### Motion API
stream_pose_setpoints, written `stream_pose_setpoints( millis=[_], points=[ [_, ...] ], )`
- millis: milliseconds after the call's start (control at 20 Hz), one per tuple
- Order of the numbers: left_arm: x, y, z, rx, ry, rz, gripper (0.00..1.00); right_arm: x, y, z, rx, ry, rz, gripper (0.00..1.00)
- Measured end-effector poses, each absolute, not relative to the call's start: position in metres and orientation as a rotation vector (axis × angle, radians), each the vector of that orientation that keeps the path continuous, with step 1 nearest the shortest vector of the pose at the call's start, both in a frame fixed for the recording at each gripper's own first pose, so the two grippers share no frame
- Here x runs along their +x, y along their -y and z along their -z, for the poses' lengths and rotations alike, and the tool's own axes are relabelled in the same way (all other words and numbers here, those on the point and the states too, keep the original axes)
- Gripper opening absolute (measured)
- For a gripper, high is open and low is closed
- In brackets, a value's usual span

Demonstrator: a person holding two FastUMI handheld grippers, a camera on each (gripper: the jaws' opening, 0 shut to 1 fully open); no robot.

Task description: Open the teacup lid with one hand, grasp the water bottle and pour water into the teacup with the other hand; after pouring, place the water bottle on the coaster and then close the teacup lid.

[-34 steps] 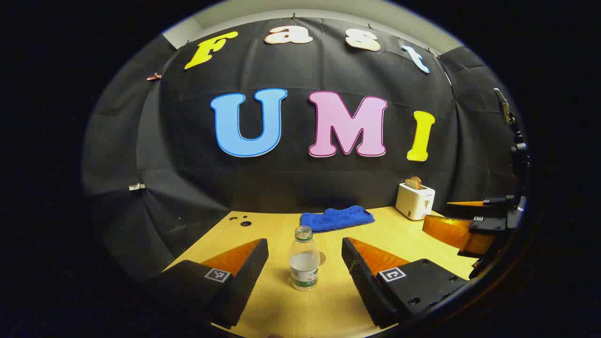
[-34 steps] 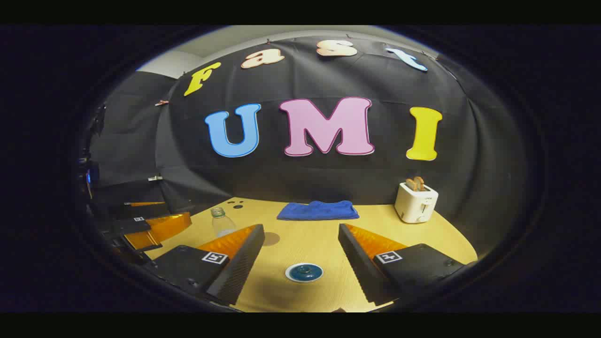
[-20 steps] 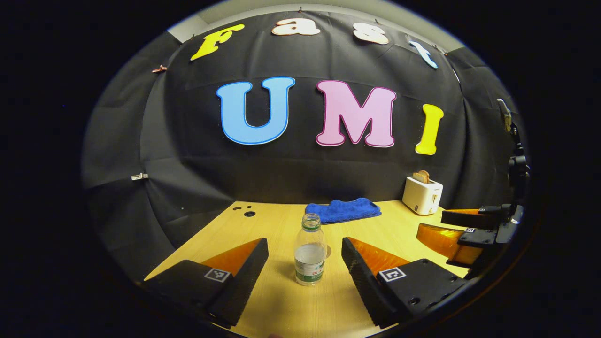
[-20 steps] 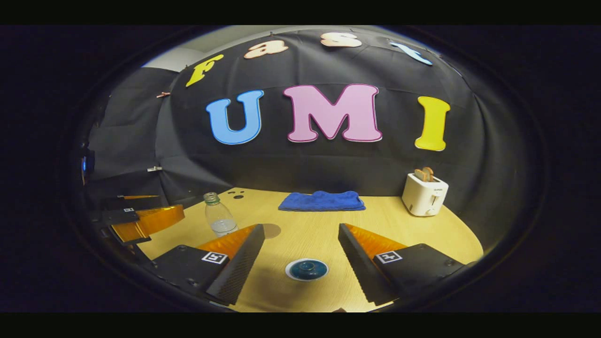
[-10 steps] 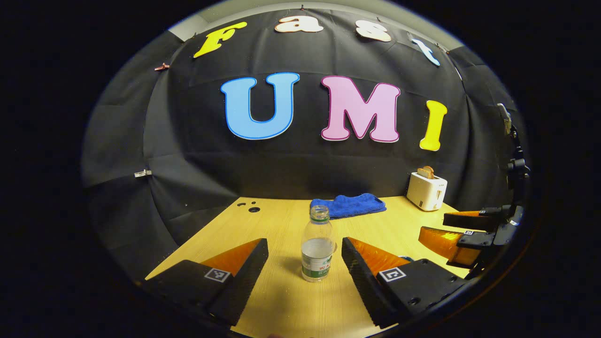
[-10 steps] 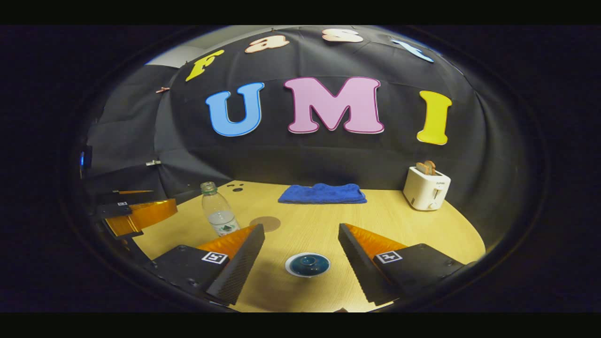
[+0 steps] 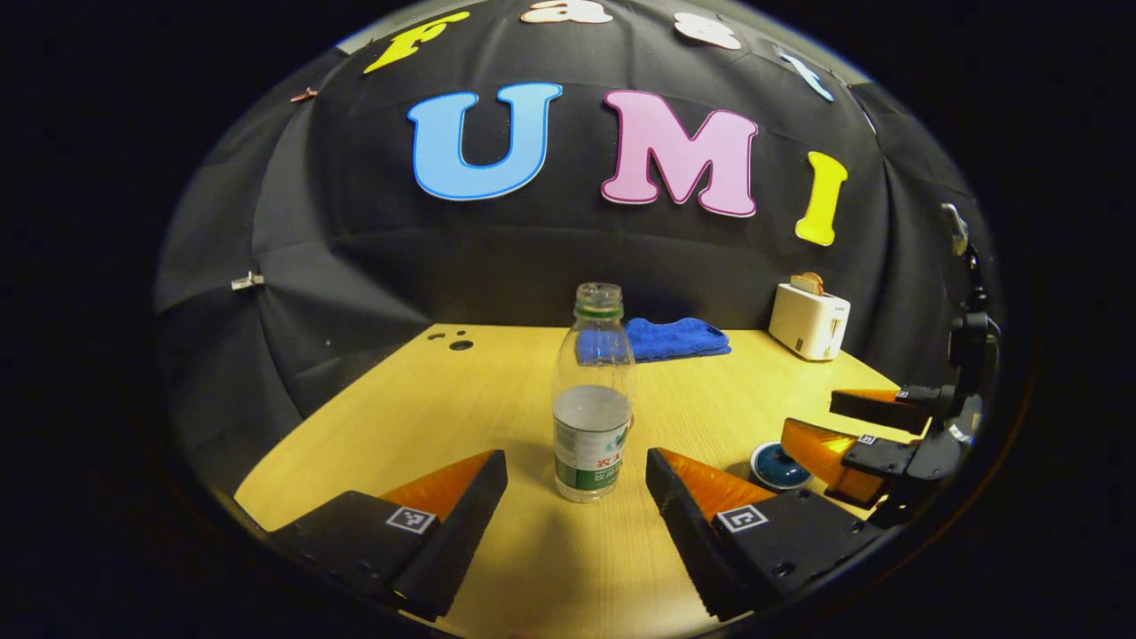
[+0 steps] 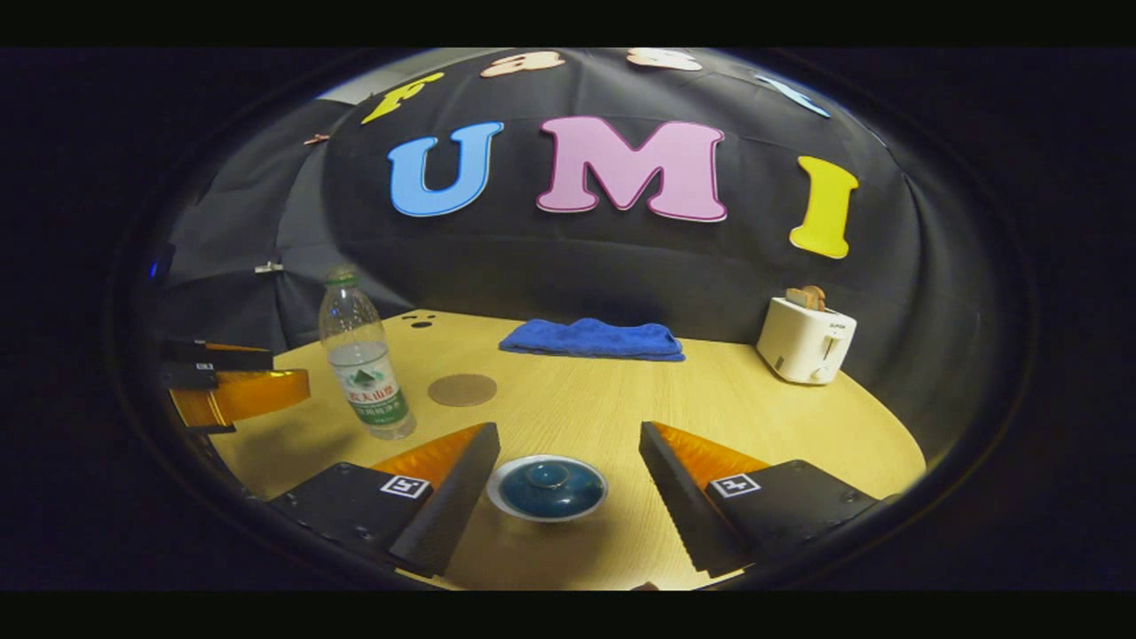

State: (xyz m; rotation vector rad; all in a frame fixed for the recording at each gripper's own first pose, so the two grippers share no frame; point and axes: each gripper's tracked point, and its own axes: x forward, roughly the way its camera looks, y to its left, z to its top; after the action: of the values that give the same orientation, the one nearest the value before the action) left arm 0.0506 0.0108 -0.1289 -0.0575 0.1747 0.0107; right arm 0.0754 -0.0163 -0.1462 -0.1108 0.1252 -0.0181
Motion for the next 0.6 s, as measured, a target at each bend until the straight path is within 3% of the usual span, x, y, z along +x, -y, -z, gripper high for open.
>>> stream_pose_setpoints(
  millis=[200,350,500,600],
  points=[
    [0.055,-0.014,0.144,-0.085,-0.188,-0.008,0.99,0.087,0.011,0.163,-0.105,-0.122,0.0,0.98],
    [0.06,-0.017,0.15,-0.076,-0.192,-0.007,0.99,0.089,0.011,0.171,-0.096,-0.131,-0.001,0.9],
    [0.064,-0.016,0.155,-0.068,-0.194,0.003,0.99,0.089,0.013,0.175,-0.098,-0.13,0.01,0.75],
    [0.065,-0.016,0.158,-0.066,-0.196,0.007,0.99,0.091,0.01,0.183,-0.111,-0.149,0.002,0.72]
  ],
)
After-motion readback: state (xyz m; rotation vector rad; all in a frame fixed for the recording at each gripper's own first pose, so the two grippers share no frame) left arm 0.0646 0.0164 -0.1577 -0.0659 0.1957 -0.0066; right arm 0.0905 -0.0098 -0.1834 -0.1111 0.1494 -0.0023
